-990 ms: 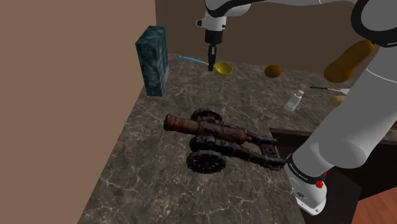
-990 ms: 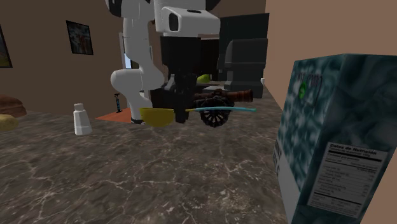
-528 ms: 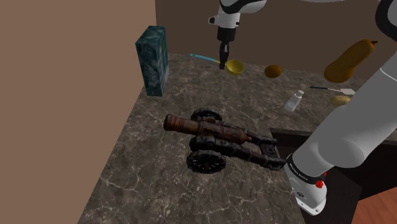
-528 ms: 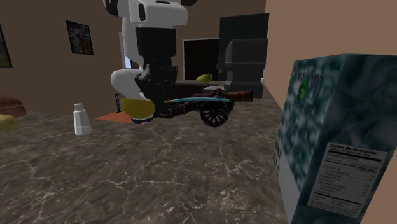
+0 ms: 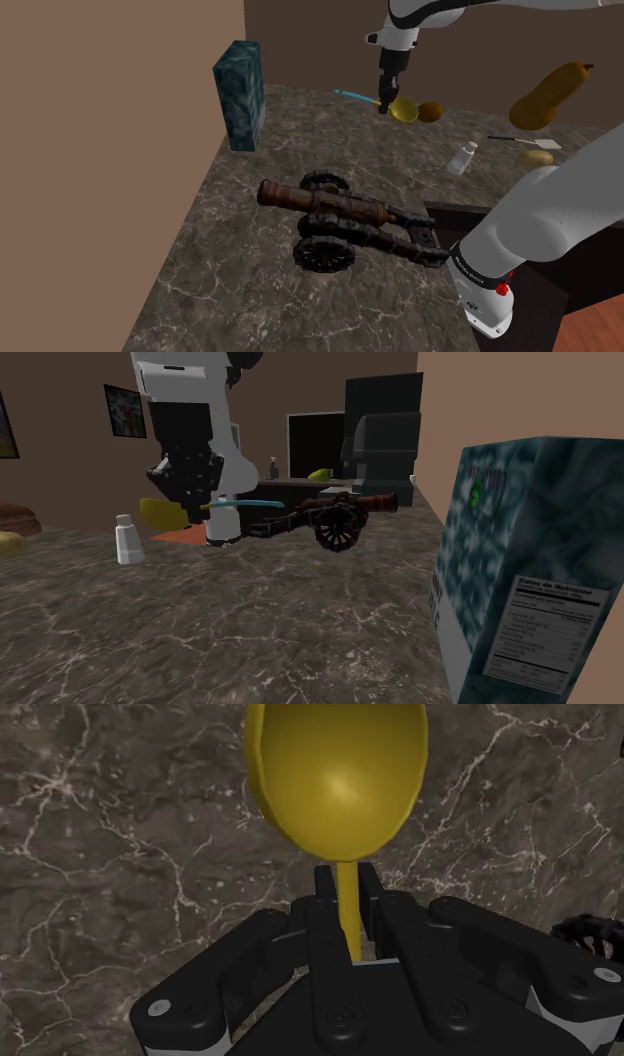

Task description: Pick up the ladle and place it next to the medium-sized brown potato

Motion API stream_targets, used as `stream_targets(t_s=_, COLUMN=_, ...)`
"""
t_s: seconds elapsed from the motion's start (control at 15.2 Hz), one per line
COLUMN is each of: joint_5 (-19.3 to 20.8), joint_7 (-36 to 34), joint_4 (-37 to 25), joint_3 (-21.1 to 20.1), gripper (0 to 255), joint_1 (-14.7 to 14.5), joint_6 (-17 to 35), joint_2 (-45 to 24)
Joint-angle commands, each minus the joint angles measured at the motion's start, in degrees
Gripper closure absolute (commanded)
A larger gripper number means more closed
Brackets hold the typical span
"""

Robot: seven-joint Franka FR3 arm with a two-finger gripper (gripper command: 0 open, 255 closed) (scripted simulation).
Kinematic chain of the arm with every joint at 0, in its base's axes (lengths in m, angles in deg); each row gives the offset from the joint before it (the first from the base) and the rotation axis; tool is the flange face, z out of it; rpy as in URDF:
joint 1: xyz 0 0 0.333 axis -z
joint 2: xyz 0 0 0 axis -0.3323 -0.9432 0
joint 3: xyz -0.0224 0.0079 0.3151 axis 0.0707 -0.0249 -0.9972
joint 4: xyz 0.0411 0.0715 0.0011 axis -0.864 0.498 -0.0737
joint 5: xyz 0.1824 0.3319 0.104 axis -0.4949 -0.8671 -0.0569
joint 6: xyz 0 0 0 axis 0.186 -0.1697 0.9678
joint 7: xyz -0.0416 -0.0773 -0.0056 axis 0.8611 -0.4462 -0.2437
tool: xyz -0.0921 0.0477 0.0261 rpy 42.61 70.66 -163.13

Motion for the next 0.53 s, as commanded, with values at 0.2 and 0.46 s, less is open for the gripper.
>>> stream_targets(t_s=0.2, joint_5=3.25, joint_7=4.54, joint_4=6.81, joint_3=3.10, gripper=255, joint_1=3.02, joint_6=0.04, joint_2=6.94)
stream_targets(t_s=0.46, joint_5=6.26, joint_7=8.48, joint_4=10.54, joint_3=5.95, gripper=255, joint_1=5.74, joint_6=-0.50, joint_2=11.49)
